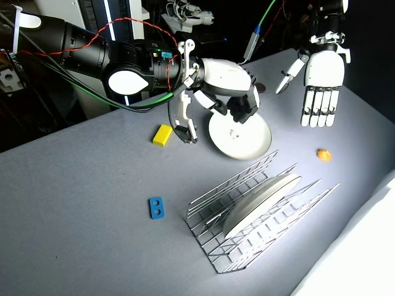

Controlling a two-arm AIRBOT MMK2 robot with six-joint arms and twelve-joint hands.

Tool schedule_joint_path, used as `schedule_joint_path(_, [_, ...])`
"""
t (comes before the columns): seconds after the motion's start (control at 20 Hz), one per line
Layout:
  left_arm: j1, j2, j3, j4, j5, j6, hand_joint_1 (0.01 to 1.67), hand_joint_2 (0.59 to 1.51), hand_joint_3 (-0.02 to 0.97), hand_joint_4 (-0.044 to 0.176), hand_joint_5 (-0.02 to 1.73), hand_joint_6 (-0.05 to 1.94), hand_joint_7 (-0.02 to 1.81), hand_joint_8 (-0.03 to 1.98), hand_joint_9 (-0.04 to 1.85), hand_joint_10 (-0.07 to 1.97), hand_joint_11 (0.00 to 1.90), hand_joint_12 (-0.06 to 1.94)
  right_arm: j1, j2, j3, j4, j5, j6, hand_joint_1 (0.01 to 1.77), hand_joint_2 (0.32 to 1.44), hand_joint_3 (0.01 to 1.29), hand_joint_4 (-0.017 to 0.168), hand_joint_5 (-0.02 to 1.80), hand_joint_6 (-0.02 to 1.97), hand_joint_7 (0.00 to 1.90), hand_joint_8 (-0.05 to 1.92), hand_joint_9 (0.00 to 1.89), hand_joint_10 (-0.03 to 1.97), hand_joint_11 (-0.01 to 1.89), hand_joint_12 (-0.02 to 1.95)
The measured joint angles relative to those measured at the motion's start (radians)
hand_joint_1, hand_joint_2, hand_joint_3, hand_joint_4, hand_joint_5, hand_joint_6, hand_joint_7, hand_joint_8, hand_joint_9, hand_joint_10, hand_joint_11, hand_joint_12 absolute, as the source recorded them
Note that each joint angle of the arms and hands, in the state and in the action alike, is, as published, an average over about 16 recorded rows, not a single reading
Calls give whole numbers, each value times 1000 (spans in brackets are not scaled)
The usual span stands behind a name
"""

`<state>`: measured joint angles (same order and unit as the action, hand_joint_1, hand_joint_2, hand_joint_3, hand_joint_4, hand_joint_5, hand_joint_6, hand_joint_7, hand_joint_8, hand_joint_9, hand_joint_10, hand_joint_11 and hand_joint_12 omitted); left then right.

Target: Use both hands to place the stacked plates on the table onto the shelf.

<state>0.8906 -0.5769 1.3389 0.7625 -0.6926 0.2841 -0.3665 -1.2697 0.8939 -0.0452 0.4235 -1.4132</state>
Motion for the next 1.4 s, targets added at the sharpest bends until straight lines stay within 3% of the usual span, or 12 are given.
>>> schedule_joint_path(0.45, [-1,5,-14,124,-193,0,23,1128,13,1,53,18,53,0,24,8,17,6,-7,8,-2,-10,22,-1,1222,1102,14,0,917,1095,1048,910,1242,223,876,1104])
schedule_joint_path(0.65, [-2,10,-35,198,-279,0,23,1129,13,1,51,18,57,0,25,8,19,6,-9,24,-10,-4,24,3,1221,1100,14,2,919,1088,1050,906,1256,214,878,1104])
schedule_joint_path(0.8, [-2,13,-59,249,-314,0,23,1129,13,1,50,18,57,0,24,8,20,6,-11,49,-23,1,29,12,1219,1098,14,3,921,1084,1052,898,1270,200,879,1104])
schedule_joint_path(1.05, [-5,18,-109,304,-300,0,22,1127,13,1,55,18,63,0,27,8,21,7,-15,107,-56,9,40,29,1216,1097,14,5,917,1089,1049,904,1282,180,872,1104])
schedule_joint_path(1.4, [-15,23,-172,317,-181,0,23,1121,13,1,61,18,70,-1,30,8,20,8,-18,204,-122,12,54,70,1212,1107,14,5,894,1132,1026,926,1282,154,846,1104])
